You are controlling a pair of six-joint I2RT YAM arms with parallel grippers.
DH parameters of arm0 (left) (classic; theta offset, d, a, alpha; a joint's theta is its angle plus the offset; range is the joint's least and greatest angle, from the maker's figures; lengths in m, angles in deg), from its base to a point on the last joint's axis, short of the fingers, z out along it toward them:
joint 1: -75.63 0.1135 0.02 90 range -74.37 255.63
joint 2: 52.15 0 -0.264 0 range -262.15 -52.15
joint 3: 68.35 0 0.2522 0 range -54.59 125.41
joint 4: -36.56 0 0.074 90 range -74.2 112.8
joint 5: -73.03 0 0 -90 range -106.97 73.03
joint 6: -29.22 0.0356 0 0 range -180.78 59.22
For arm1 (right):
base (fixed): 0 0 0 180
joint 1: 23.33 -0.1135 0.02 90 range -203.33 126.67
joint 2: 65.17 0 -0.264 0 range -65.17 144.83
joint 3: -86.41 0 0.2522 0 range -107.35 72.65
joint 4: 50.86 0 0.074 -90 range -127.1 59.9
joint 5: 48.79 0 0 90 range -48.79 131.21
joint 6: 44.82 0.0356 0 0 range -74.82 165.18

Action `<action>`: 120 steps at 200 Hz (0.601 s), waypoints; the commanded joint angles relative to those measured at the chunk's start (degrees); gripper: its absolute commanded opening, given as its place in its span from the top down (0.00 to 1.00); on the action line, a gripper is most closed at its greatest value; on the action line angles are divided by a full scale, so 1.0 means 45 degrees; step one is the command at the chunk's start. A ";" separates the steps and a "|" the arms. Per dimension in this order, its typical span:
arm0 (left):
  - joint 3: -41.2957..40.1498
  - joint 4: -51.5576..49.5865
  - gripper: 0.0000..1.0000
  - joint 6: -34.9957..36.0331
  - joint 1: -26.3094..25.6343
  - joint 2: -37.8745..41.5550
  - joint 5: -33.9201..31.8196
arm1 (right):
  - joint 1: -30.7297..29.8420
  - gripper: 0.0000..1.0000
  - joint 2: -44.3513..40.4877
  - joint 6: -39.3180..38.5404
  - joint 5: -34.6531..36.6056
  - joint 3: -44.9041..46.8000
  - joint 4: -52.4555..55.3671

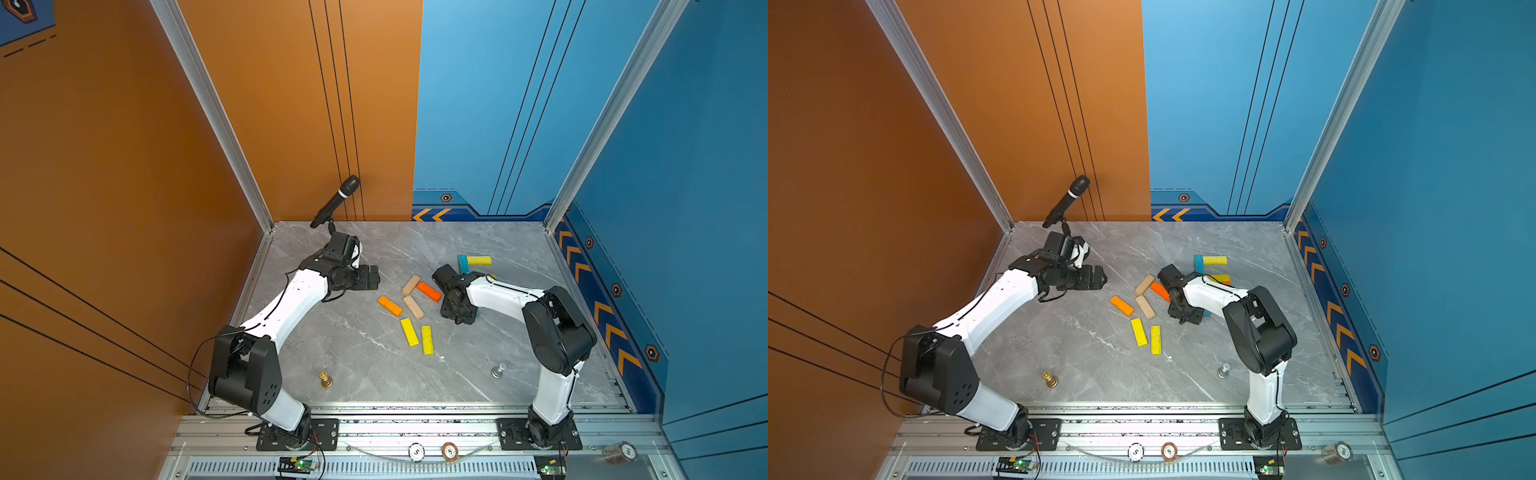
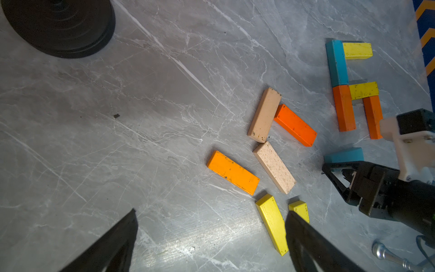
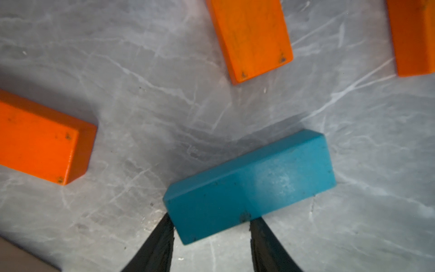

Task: Assemble the number 6 with building blocks
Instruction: Assemble the building block at the center of the board.

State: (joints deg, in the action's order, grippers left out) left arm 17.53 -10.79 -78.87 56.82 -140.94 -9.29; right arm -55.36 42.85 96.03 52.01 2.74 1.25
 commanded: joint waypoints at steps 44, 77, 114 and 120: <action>-0.0039 0.0075 0.02 -0.0086 0.0020 -0.0267 0.0218 | 0.0316 0.51 0.0242 -0.0459 0.0534 -0.0072 0.0248; -0.0012 0.0079 0.02 -0.0082 0.0026 -0.0360 0.0237 | 0.0475 0.51 0.0265 -0.0757 0.0435 -0.0070 0.0189; 0.0019 0.0085 0.02 -0.0077 0.0040 -0.0391 0.0212 | 0.0652 0.51 0.0229 -0.1111 0.0420 -0.0051 0.0149; 0.0010 0.0071 0.02 -0.0063 0.0049 -0.0391 0.0192 | 0.0672 0.51 0.0220 -0.1174 0.0401 -0.0068 0.0131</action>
State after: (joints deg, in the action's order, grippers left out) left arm 17.53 -10.79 -78.84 56.82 -142.08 -9.27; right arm -53.04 42.85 92.73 52.04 2.74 1.23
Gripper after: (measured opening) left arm 0.976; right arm 0.489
